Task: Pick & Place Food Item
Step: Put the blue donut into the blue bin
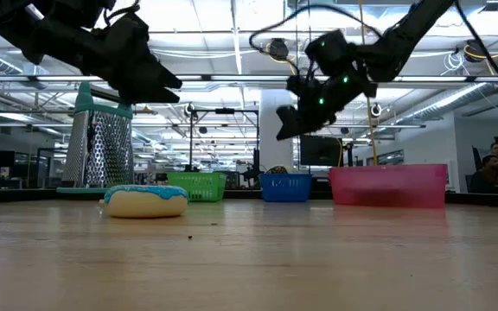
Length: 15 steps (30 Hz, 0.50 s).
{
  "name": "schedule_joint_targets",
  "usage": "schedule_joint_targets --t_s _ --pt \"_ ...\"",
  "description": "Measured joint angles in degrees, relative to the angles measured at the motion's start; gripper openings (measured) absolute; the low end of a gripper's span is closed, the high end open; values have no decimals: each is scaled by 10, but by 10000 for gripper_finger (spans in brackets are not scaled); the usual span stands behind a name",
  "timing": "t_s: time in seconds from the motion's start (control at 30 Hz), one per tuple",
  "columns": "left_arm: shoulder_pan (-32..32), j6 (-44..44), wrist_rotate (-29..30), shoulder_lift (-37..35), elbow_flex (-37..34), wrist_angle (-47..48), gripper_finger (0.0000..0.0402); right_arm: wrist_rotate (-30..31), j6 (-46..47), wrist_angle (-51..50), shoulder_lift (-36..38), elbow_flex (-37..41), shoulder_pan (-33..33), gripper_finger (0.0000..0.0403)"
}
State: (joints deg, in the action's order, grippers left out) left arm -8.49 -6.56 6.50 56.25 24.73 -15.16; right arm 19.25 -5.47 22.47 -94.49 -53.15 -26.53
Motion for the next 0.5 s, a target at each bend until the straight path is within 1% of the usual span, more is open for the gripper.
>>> schedule_joint_targets --t_s 0.1,0.17,0.27,0.43,0.5 --pt "11 -27 -106 0 0 55 278 0 -10 -4 26 0 28 155" --pt "30 -41 -137 15 0 93 278 0 -24 -6 43 0 47 155" --pt "66 -70 -132 48 0 134 278 0 -36 5 60 0 75 155" --pt "127 -108 -126 139 0 107 278 1 -42 19 69 0 109 155" --pt "147 -124 -107 173 1 77 278 1 -42 20 69 0 117 155"
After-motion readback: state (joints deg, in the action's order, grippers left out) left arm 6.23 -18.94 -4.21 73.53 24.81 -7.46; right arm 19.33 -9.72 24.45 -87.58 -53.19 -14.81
